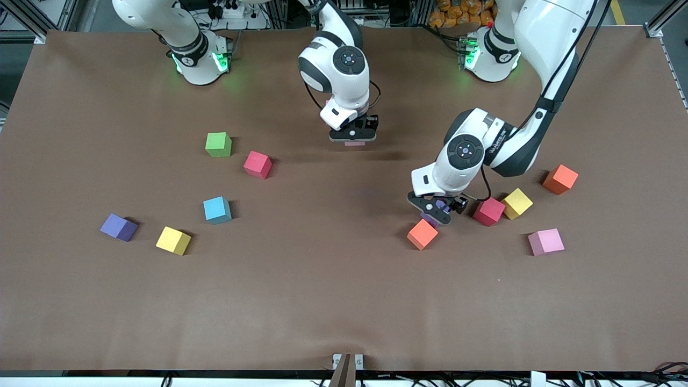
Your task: Form number 2 with 11 blocks
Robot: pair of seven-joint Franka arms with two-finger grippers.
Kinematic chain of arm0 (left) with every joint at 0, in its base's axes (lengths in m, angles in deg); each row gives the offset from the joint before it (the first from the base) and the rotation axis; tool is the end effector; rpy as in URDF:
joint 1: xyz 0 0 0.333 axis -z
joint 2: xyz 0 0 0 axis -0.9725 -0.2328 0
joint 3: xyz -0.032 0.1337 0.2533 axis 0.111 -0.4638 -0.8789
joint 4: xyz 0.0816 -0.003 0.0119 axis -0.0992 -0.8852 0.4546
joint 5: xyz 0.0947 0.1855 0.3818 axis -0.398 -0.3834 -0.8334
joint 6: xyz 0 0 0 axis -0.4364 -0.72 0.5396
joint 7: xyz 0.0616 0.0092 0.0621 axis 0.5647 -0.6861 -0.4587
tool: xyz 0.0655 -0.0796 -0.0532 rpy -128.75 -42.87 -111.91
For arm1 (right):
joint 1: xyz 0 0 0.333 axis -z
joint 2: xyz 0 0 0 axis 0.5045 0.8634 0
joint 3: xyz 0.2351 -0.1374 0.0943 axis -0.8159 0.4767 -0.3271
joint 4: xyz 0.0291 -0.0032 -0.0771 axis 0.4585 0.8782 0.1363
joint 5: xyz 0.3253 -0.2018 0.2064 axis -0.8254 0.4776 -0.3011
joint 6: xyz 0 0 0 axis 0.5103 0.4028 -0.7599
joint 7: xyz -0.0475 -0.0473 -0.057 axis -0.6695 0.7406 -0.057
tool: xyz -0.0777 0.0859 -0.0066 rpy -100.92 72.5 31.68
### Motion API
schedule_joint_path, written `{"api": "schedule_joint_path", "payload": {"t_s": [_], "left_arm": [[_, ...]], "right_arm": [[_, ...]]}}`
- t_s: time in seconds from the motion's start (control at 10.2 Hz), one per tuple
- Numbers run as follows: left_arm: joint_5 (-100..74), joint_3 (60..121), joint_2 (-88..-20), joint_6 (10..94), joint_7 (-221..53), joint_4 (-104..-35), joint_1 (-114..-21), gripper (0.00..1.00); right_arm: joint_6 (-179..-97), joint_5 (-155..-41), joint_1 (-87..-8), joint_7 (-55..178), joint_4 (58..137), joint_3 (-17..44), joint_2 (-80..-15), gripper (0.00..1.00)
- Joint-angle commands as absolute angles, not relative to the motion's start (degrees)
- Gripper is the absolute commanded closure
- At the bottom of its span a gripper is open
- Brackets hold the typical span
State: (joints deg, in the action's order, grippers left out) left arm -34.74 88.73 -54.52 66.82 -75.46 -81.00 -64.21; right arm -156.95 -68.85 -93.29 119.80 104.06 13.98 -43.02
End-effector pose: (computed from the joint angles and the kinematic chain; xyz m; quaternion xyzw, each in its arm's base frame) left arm 0.5575 -0.2987 0.1873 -0.9449 0.3254 0.0268 0.0233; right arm 0.3549 0.5613 0.2016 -0.9996 0.0040 0.0159 0.0226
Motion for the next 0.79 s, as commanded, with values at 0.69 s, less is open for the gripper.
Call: {"api": "schedule_joint_path", "payload": {"t_s": [0.69], "left_arm": [[-36.2, 88.7, -55.9, 68.6, -74.8, -80.5, -64.2, 0.00]], "right_arm": [[-156.8, -60.7, -96.3, 74.9, 102.6, 14.0, -44.0, 0.46]]}}
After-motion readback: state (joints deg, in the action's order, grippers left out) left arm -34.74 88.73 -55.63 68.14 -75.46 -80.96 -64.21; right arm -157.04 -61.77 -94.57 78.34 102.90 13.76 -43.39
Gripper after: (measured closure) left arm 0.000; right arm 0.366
